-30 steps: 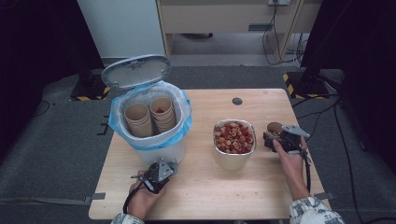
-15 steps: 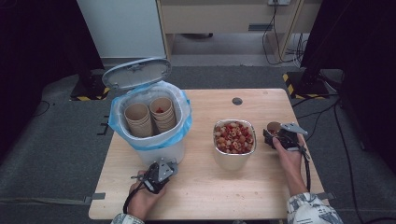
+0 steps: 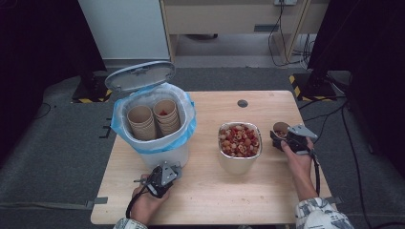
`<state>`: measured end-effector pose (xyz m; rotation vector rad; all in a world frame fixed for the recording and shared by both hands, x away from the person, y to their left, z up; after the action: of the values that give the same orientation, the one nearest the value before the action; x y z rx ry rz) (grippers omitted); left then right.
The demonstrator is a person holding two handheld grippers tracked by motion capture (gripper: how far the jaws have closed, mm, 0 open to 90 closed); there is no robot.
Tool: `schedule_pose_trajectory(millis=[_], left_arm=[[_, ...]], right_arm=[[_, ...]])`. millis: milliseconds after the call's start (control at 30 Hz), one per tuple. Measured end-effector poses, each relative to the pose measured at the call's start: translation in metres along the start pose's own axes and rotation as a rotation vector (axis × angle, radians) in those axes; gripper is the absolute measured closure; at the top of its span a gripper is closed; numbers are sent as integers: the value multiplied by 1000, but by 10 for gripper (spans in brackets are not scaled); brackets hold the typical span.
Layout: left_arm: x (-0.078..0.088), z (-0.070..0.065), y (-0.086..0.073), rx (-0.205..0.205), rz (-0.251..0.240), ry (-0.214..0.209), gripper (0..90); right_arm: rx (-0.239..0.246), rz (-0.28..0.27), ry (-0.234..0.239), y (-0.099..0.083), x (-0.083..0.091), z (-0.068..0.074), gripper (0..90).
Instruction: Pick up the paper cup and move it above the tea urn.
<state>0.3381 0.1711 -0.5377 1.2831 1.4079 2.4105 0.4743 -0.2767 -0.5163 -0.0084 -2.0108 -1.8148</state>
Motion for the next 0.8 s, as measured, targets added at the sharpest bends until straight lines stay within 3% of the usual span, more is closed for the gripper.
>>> schedule_pose_trajectory(millis=[167, 300, 533, 700, 800], left_arm=[[0, 0, 0, -2, 0, 1, 898], [0, 0, 0, 1, 0, 0, 898], [0, 0, 0, -2, -1, 2, 898], [0, 0, 0, 0, 0, 0, 898], [0, 0, 0, 3, 0, -1, 899]], right_arm=[[57, -23, 1, 17, 11, -4, 286], [114, -31, 30, 32, 15, 1, 287], [168, -58, 65, 64, 24, 10, 286], [189, -74, 62, 85, 27, 13, 286], [211, -84, 89, 95, 25, 21, 286]])
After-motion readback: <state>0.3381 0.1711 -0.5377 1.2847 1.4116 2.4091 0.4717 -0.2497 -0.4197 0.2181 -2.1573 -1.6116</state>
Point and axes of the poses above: each handheld gripper's, and its own axes: x roughly backward along the jaws, y roughly out of its top, z roughly to its left, the point moved 3 cm from there along -x, roughly forward along the jaws, and after that the axes turned 6 degrees about -z, right-handed, at the moved point
